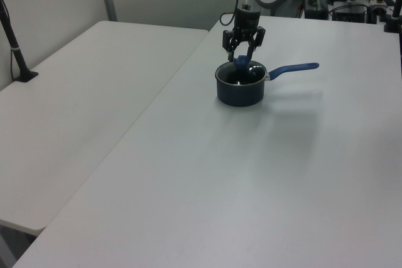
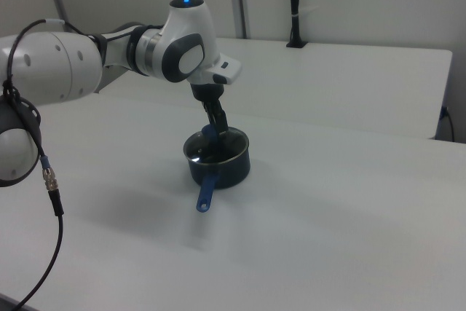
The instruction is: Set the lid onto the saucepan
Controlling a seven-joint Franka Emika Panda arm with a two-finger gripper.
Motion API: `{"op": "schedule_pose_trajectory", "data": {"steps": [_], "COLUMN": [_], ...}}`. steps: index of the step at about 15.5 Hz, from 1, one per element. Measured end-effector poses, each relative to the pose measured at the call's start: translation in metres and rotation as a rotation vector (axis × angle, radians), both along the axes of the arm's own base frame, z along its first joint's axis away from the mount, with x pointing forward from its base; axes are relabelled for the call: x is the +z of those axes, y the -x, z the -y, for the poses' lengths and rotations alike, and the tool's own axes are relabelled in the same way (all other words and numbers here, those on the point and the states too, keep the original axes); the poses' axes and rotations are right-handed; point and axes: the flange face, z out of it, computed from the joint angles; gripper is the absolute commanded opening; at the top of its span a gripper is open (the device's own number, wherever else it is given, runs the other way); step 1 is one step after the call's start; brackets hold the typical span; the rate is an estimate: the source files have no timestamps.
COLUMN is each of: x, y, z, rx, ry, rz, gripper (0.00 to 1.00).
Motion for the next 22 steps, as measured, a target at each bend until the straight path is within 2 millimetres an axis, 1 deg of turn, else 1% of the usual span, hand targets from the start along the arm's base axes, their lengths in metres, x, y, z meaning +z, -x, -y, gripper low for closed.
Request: {"op": "schedule_pose_trajectory", "data": {"steps": [5, 6, 7, 8, 10, 11, 13, 14, 15, 16, 17, 20, 22], "x": [0.001, 0.006, 0.019, 0.036, 0.082, 0.109, 0.155, 0.172, 0.185, 0.192, 0.195, 0.189, 0.185], "y": [0.0, 0.0, 0.001, 0.005, 0.022, 0.037, 0.07, 0.086, 0.103, 0.117, 0.128, 0.149, 0.158], "z": [0.001, 0.002, 0.006, 0.011, 0.027, 0.034, 0.041, 0.041, 0.04, 0.038, 0.036, 0.026, 0.015], "rx": [0.008, 0.008, 0.003, -0.004, -0.027, -0.038, -0.045, -0.046, -0.045, -0.042, -0.038, -0.013, 0.061], "ry": [0.021, 0.026, 0.027, 0.028, 0.026, 0.023, 0.014, 0.01, 0.004, 0.001, -0.001, 0.036, 0.076], "rz": [0.0, 0.009, 0.025, 0.043, 0.054, 0.044, 0.005, -0.02, -0.047, -0.067, -0.079, -0.113, -0.13], "gripper": [1.0, 1.0, 1.0, 1.0, 1.0, 1.0, 1.0, 1.0, 1.0, 1.0, 1.0, 1.0, 1.0]}}
